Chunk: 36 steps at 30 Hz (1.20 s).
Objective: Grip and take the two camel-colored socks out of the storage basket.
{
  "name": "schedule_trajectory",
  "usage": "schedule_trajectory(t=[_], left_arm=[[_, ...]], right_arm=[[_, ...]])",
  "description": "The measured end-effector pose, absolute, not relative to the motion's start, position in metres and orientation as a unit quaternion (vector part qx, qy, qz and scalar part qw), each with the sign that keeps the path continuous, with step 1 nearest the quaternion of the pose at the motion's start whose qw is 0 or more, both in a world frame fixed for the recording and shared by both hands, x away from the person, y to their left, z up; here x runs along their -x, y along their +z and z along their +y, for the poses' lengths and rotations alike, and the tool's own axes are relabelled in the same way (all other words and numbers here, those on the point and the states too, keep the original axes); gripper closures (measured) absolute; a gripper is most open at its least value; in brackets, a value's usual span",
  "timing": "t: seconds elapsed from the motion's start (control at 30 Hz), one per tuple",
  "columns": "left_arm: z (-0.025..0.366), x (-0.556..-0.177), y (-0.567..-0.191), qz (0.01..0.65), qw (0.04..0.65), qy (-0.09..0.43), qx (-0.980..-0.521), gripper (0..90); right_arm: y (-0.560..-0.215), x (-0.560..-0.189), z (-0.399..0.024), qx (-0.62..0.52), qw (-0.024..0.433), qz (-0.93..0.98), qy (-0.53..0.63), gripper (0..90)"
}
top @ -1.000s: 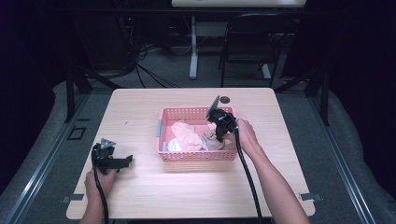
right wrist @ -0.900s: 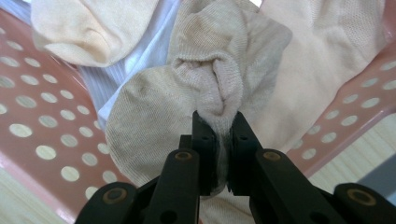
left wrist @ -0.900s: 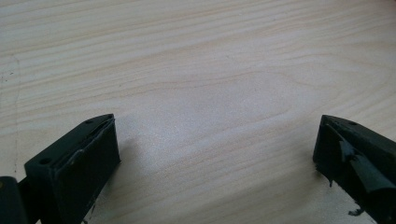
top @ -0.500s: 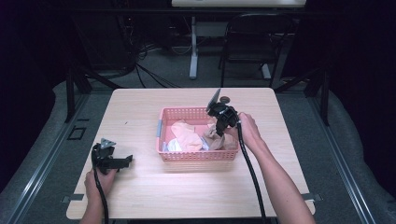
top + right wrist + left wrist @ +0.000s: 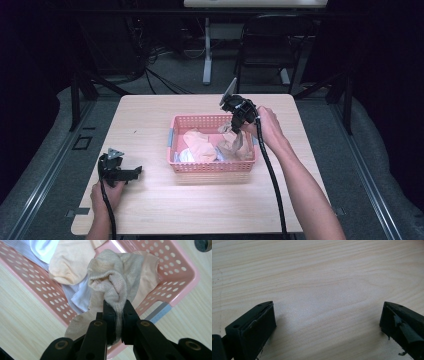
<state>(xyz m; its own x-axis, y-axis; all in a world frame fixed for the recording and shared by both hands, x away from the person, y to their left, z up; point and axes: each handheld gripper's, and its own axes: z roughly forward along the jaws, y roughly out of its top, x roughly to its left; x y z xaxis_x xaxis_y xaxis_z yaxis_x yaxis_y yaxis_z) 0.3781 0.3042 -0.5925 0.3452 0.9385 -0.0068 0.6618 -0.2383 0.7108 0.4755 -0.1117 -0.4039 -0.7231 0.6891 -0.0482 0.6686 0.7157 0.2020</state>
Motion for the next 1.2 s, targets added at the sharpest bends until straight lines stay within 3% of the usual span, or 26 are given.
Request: schedule_trajectory(t=[0.67,1.2], left_arm=[[0.304,-0.378,-0.592,0.529,0.317,0.218,-0.757,0.0],[0.304,-0.378,-0.593,0.529,0.318,0.218,-0.756,0.0]], right_arm=[[-0.374,-0.462,-0.112,-0.349,0.075,0.93,0.089,84.5],[-0.358,-0.458,-0.153,-0.385,0.082,0.914,0.103,84.4]])
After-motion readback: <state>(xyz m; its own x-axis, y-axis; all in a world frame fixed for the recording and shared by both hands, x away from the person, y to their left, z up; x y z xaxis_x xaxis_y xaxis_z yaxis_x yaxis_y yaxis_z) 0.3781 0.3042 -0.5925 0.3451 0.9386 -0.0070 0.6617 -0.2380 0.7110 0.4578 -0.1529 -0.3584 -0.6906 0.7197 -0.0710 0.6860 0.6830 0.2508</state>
